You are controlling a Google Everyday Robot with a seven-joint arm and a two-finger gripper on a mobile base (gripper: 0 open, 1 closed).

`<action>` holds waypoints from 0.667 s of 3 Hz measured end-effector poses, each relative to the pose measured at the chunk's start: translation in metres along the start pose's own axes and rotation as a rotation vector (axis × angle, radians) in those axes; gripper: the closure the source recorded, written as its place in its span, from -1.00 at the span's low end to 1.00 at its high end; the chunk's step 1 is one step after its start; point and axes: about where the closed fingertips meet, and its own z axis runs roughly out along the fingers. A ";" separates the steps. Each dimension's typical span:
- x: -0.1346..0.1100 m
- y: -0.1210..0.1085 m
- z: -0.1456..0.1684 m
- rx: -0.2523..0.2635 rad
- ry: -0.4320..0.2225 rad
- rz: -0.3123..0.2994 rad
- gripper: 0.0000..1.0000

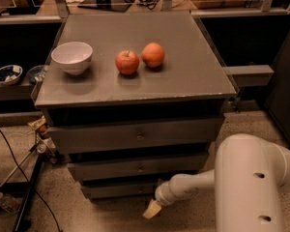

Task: Open bottom drawer

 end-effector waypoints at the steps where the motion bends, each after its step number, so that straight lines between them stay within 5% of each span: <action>1: 0.001 -0.019 0.023 -0.010 -0.021 0.019 -1.00; 2: 0.001 -0.019 0.023 -0.010 -0.021 0.019 -1.00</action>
Offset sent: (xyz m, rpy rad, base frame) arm 0.0416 0.0023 -0.0359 0.0397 0.0101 -0.0292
